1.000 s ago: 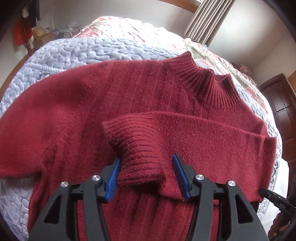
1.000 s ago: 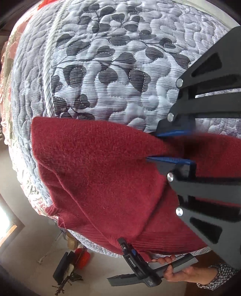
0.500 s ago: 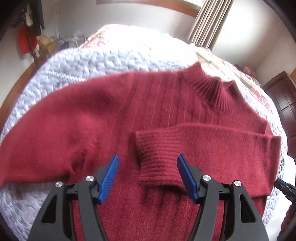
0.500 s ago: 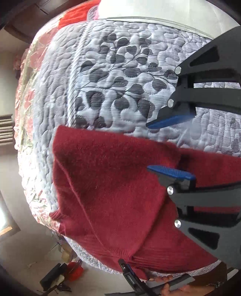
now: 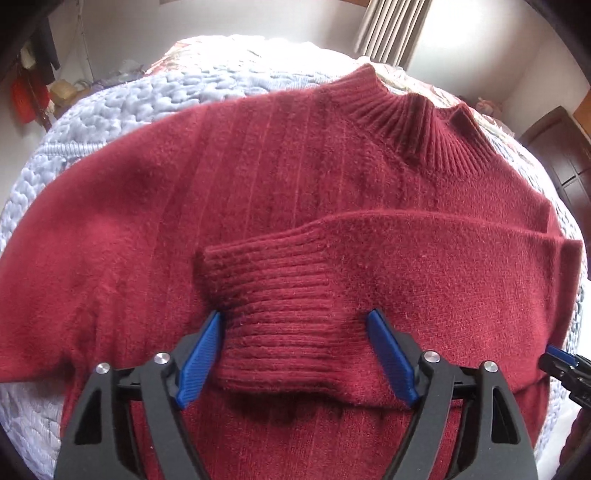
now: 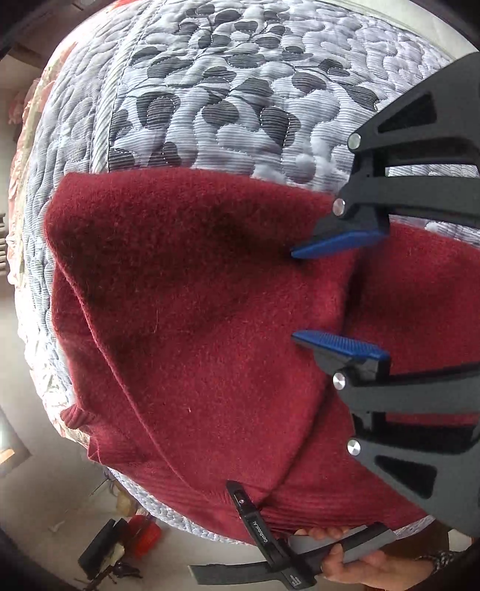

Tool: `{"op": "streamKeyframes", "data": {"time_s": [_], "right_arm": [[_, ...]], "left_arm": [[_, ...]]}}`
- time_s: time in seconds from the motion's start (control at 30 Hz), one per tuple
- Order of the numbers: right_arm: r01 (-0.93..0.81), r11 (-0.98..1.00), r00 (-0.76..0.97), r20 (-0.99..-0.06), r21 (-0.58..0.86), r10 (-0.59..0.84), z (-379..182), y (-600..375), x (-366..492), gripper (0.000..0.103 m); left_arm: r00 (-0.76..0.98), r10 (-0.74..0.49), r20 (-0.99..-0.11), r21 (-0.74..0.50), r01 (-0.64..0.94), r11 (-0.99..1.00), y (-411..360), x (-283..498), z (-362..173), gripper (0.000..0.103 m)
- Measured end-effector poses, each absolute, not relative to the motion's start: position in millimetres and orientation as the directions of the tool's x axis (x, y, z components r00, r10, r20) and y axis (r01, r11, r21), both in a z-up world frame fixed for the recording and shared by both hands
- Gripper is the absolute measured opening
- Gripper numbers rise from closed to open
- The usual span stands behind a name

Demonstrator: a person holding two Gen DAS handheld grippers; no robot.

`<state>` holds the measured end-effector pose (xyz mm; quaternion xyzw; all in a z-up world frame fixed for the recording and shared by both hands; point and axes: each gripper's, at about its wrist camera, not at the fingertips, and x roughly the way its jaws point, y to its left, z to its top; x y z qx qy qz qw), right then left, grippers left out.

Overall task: Fold small clothes
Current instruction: 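Grasp the other sleeve with the left tool and fold it across the body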

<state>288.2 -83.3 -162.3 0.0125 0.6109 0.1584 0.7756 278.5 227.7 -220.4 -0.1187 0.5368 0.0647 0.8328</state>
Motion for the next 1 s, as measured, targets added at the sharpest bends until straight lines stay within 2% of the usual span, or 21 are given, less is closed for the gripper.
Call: {"op": "streamKeyframes", "data": {"time_s": [0.07, 0.3, 0.47, 0.6, 0.83, 1.0], "right_arm": [[-0.236, 0.951, 0.202, -0.947, 0.199, 0.248, -160, -76, 288, 0.048], [-0.242, 0.954, 0.265, -0.934, 0.176, 0.239, -127, -64, 274, 0.054], [-0.278, 0.946, 0.264, -0.934, 0.166, 0.242, -112, -41, 261, 0.056], [-0.293, 0.938, 0.251, -0.931, 0.188, 0.265, -113, -15, 257, 0.058], [-0.383, 0.897, 0.207, -0.926, 0.220, 0.316, -120, 56, 247, 0.058], [-0.472, 0.843, 0.141, -0.922, 0.258, 0.361, -126, 126, 238, 0.058]], "left_arm": [[0.414, -0.037, -0.910, -0.143, -0.226, 0.964, 230, 278, -217, 0.080], [0.452, -0.083, -0.888, -0.225, -0.270, 0.936, 280, 237, -180, 0.081], [0.421, 0.000, -0.907, -0.147, -0.317, 0.937, 330, 188, -169, 0.085], [0.370, 0.030, -0.929, -0.139, -0.422, 0.896, 383, 148, -174, 0.085], [0.405, -0.045, -0.913, -0.292, -0.573, 0.766, 464, 81, -185, 0.084], [0.417, -0.036, -0.908, -0.305, -0.602, 0.738, 487, 67, -176, 0.085]]}}
